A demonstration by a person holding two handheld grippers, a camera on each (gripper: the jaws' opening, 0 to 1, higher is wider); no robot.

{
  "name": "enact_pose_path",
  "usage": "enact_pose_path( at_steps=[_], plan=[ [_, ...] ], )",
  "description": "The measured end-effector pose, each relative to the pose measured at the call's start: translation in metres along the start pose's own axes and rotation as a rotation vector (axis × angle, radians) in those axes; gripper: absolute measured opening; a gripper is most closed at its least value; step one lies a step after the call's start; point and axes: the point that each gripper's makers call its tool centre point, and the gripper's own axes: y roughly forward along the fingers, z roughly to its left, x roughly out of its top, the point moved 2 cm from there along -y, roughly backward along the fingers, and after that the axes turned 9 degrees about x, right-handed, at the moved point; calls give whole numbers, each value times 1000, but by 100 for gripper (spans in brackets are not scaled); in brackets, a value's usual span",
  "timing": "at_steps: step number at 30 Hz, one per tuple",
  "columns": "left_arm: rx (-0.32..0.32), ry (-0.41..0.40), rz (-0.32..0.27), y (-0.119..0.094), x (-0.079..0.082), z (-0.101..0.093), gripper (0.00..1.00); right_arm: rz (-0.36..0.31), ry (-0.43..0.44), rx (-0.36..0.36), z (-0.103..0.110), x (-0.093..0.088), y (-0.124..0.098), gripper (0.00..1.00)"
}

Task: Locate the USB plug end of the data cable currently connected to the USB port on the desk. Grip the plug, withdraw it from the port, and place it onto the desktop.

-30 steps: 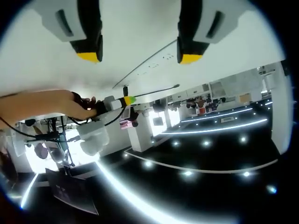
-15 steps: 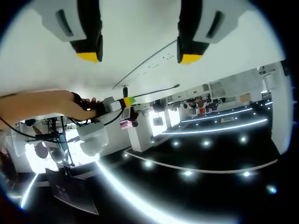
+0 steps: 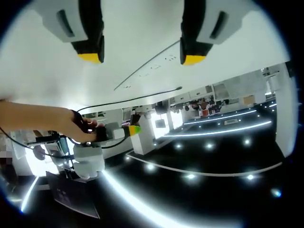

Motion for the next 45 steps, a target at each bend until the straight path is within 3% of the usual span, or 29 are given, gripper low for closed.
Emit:
enact_pose_path(
  at_steps=[11, 16, 21, 36, 45],
  plan=[
    [-1, 4, 2, 0, 0, 0, 65, -54, 15, 4, 3, 17, -10, 8],
    [-2, 11, 4, 0, 0, 0, 66, -22, 26, 1, 0, 4, -12, 8],
    [19, -26, -28, -3, 7, 7, 66, -5, 20, 5, 2, 2, -17, 8],
    [56, -41, -59, -13, 18, 17, 66, -77, -2, 11, 4, 41, -50, 9],
    [82, -12, -58, -32, 21, 23, 66, -56, -41, 29, 10, 39, -62, 9]
  ],
)
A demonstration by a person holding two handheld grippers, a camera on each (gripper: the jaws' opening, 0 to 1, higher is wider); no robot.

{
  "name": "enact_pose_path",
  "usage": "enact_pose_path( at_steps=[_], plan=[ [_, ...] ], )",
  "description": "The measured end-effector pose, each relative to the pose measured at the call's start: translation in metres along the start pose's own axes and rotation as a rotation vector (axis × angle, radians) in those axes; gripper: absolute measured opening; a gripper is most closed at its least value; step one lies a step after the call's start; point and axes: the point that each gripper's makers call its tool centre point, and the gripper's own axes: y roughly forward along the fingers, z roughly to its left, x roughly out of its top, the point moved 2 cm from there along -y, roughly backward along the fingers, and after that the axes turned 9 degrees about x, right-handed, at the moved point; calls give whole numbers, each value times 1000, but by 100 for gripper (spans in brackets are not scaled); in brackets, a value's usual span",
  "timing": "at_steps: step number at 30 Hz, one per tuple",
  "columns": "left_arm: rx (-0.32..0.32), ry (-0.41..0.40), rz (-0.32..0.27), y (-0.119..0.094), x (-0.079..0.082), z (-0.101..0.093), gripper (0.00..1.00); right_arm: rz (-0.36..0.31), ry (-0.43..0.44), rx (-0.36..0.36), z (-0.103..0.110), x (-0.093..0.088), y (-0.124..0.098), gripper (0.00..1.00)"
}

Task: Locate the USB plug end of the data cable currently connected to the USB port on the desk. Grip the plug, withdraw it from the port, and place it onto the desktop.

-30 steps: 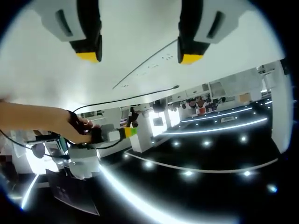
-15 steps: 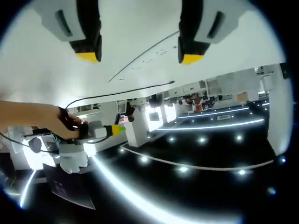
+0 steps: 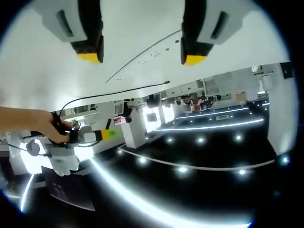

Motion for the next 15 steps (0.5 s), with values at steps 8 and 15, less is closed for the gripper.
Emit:
enact_pose_path(
  at_steps=[8, 15],
  plan=[
    [30, 36, 8, -25, 5, 8, 65, 26, 2, 31, 11, -9, -13, 9],
    [67, 37, 23, -50, 6, 16, 65, 52, 7, 65, 23, -21, -30, 9]
  ],
)
